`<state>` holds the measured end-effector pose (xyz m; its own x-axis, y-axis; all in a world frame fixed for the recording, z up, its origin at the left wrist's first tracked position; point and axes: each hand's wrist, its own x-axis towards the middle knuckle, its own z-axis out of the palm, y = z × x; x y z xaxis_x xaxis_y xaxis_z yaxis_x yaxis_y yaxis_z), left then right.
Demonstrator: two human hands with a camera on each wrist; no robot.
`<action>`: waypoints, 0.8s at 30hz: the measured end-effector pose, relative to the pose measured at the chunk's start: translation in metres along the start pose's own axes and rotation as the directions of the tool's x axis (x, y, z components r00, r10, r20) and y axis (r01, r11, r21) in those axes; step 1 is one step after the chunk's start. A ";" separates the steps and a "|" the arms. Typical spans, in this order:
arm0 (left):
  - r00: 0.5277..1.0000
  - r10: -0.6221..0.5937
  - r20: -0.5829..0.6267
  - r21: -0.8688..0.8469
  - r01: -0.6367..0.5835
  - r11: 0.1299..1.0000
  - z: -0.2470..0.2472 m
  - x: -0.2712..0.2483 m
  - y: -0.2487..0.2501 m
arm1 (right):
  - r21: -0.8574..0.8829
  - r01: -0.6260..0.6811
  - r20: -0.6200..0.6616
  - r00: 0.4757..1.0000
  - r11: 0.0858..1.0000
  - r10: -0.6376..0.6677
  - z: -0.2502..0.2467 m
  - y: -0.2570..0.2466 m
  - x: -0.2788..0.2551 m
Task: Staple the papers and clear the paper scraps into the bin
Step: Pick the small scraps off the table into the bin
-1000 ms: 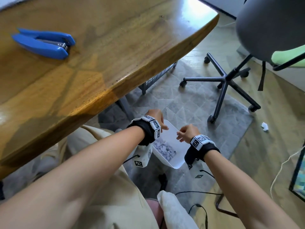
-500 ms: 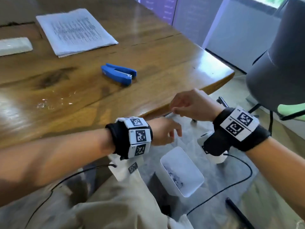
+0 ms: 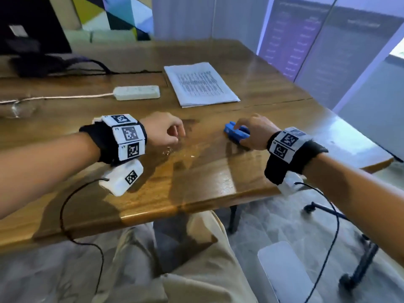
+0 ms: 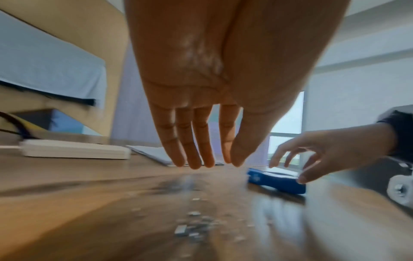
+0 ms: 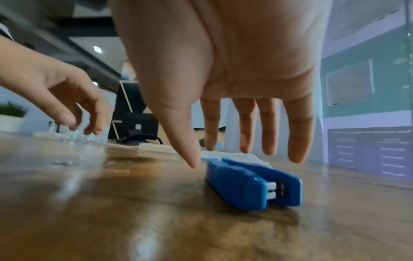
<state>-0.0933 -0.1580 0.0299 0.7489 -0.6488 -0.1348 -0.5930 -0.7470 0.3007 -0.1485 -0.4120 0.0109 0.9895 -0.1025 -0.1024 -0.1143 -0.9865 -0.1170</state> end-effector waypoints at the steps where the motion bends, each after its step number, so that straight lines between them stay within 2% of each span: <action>1: 0.999 -0.050 -0.008 0.031 0.051 0.998 -0.001 -0.001 -0.015 | -0.011 -0.028 0.012 1.000 1.000 0.028 0.004 -0.001 0.007; 5: 0.974 -0.225 0.000 0.116 0.223 0.968 -0.002 -0.006 -0.069 | -0.021 -0.092 0.064 0.994 0.996 0.093 0.015 0.004 0.024; 8: 0.950 -0.313 0.013 0.122 0.309 0.943 0.000 -0.009 -0.099 | -0.046 -0.087 0.051 0.995 0.995 0.089 0.015 0.014 0.031; 11: 0.922 -0.385 0.039 0.120 0.378 0.918 0.001 -0.012 -0.116 | -0.043 -0.139 0.001 0.990 0.989 0.139 0.010 0.027 0.036; 14: 0.913 -0.394 0.106 0.146 0.378 0.914 0.004 -0.013 -0.122 | -0.034 -0.213 -0.031 0.977 0.976 0.212 0.007 0.042 0.041; 19: 0.869 -0.398 0.296 0.327 0.299 0.897 0.014 -0.017 -0.118 | -0.060 -0.274 0.026 0.961 0.960 0.276 0.007 0.044 0.048; 22: 0.875 -0.389 0.290 0.339 0.286 0.896 0.025 -0.019 -0.108 | -0.149 -0.199 0.003 0.979 0.969 0.201 0.012 0.019 0.048; 24: 0.894 -0.365 0.259 0.334 0.271 0.903 0.033 -0.017 -0.101 | -0.200 -0.046 0.052 0.997 0.979 0.058 0.018 -0.008 0.045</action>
<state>-0.0561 -0.0759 -0.0293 0.8095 -0.3454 -0.4748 -0.4310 -0.8987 -0.0809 -0.1046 -0.4066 -0.0107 0.9752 -0.1523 -0.1606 -0.1397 -0.9863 0.0875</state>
